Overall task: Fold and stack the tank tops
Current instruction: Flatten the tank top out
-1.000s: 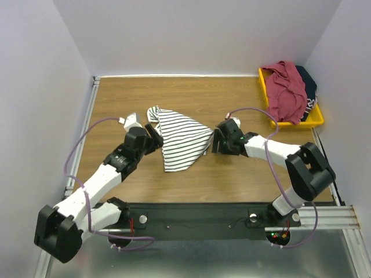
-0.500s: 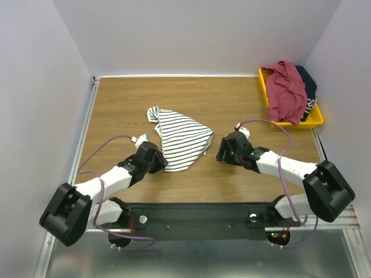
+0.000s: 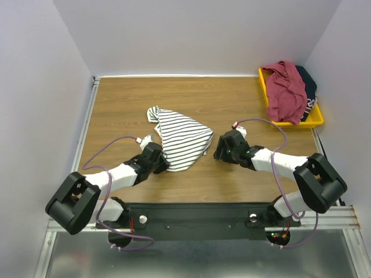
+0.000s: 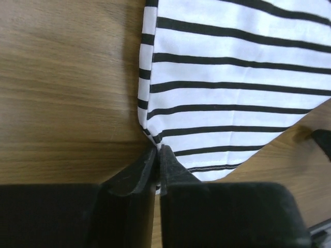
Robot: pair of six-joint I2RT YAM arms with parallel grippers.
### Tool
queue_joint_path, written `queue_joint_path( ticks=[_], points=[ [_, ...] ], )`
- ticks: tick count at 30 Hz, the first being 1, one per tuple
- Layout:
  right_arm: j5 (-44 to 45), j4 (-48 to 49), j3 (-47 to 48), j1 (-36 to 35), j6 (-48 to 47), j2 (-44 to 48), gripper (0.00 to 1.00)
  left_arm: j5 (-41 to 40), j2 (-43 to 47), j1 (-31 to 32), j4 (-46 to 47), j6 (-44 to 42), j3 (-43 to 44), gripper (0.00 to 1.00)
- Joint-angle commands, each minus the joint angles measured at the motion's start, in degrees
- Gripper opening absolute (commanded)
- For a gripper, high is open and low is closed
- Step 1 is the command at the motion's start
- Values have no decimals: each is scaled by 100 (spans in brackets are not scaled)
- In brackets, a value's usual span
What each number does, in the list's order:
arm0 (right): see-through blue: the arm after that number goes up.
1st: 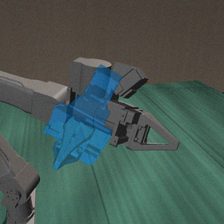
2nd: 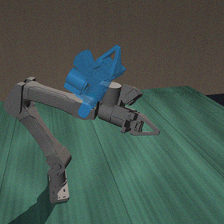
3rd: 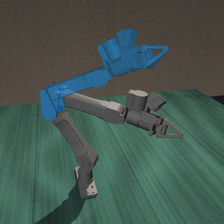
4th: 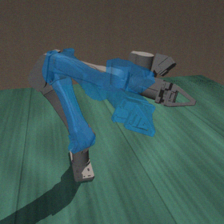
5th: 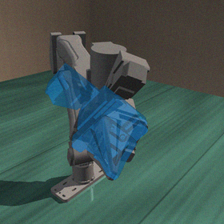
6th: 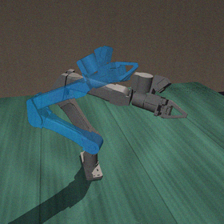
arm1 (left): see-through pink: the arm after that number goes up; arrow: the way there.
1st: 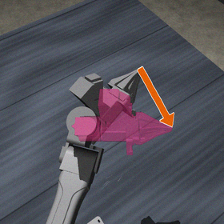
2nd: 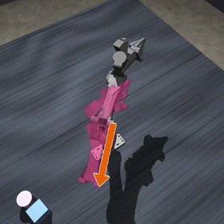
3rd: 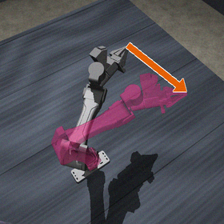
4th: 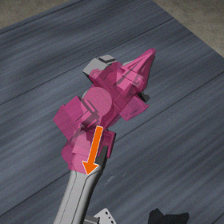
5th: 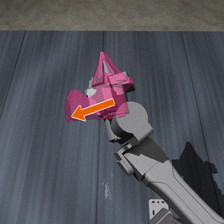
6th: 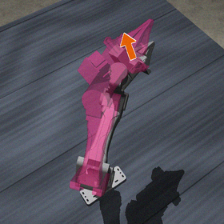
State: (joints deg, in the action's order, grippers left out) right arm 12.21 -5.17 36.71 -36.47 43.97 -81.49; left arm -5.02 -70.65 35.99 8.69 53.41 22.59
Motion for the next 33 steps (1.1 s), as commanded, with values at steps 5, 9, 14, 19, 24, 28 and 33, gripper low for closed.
queue_joint_path(
  ticks=[5,9,14,19,24,28,33],
  points=[
    [-166,499,415,-176,209,-446,67,-456,262,31,-498,-129,544,0],
    [-96,675,548,-352,332,-613,65,-843,683,-83,-860,-208,1080,0],
    [27,763,706,-519,499,-894,60,-878,843,-206,-1035,-313,1792,0],
    [176,930,776,-668,665,-1017,60,-887,799,-241,-1124,-366,2301,0],
    [387,1009,768,-695,833,-1193,56,-913,729,-329,-1124,-427,2697,0],
    [625,1088,680,-695,947,-1123,56,-878,605,-435,-1159,-533,3005,0],
    [512,1176,794,-695,868,-1316,46,-791,509,-584,-1159,-638,3190,0]
  ],
)
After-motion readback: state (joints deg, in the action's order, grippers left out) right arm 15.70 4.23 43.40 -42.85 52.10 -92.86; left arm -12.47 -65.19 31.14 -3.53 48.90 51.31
